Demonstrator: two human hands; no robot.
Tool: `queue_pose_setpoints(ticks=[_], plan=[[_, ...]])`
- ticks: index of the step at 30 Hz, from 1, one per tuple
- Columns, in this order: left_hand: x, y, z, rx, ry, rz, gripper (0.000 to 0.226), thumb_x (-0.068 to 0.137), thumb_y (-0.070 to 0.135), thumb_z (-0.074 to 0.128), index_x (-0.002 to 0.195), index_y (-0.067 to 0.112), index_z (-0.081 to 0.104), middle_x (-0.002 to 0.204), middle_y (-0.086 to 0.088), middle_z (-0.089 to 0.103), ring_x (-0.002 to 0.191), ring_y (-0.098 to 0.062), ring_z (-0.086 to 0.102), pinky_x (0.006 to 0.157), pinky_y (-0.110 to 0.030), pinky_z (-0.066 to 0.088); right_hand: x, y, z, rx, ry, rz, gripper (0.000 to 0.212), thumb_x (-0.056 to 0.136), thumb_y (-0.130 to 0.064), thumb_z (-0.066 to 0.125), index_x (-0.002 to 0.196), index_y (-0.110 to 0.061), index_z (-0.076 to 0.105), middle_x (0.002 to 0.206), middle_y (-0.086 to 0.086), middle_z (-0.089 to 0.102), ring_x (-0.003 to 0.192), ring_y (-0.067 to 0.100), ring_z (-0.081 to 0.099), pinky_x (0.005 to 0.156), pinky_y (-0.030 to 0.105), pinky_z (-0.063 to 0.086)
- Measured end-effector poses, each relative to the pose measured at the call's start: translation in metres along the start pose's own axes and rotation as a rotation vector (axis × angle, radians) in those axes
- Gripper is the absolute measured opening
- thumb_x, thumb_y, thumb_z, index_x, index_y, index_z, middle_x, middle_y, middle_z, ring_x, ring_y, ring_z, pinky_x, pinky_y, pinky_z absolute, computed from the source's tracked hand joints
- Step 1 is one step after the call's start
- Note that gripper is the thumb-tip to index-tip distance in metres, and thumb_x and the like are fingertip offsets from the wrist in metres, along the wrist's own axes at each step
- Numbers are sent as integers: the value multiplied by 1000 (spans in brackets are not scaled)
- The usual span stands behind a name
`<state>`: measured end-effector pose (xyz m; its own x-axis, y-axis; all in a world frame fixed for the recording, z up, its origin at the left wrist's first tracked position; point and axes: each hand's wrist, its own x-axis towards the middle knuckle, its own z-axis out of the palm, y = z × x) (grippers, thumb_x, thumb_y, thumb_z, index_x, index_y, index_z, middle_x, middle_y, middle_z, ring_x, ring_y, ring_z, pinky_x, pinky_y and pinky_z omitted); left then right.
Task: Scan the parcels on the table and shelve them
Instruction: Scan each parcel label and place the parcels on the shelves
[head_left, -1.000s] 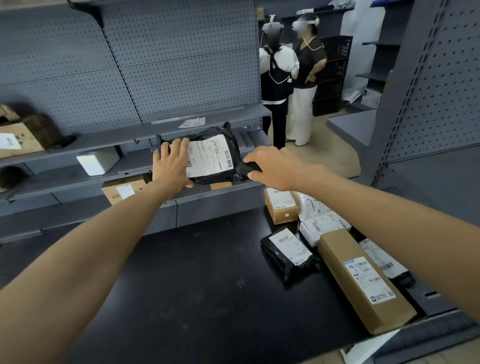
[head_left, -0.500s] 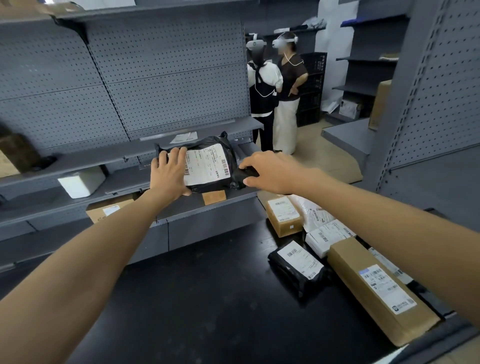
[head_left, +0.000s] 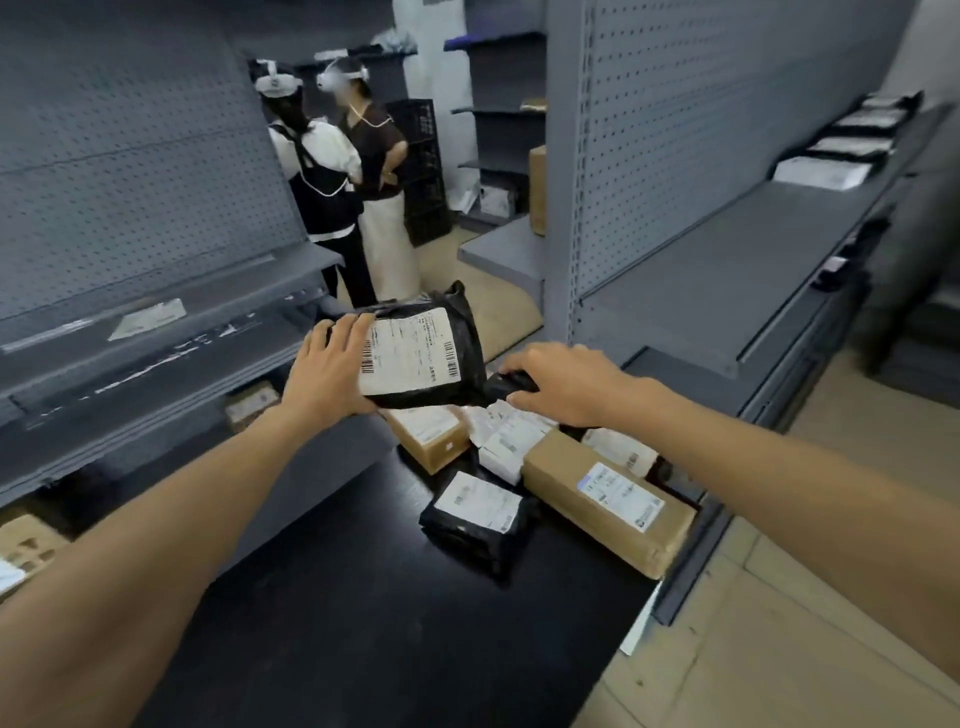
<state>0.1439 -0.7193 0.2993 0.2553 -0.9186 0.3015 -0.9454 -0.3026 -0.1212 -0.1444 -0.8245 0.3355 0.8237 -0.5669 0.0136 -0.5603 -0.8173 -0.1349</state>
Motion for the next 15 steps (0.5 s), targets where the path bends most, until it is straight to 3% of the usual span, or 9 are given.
queue_pose_setpoints(ticks=[3,8,15], plan=[[34,48,-12,-54,42,110,120,58,40,89,152,12,19,152,-11,29,136,-40,25,116,-53,23,-34,42,-15,-11,24,114,41,100,-41,54,139,-28,52,136,6,57,117,35,57,94,51,49],[79,135,-41,-53,86,279,120,56,43,88,151,10,22,148,-13,33,131,-41,31,111,-55,31,-91,110,-40,-12,84,265,37,101,-41,52,134,-26,55,129,4,60,110,33,59,87,47,52],[119,279,-80,-92,223,431,117,55,46,88,147,5,29,141,-16,40,123,-40,37,108,-54,34,-196,204,-66,-9,141,421,40,99,-42,54,136,-28,55,128,3,59,112,33,59,91,49,50]])
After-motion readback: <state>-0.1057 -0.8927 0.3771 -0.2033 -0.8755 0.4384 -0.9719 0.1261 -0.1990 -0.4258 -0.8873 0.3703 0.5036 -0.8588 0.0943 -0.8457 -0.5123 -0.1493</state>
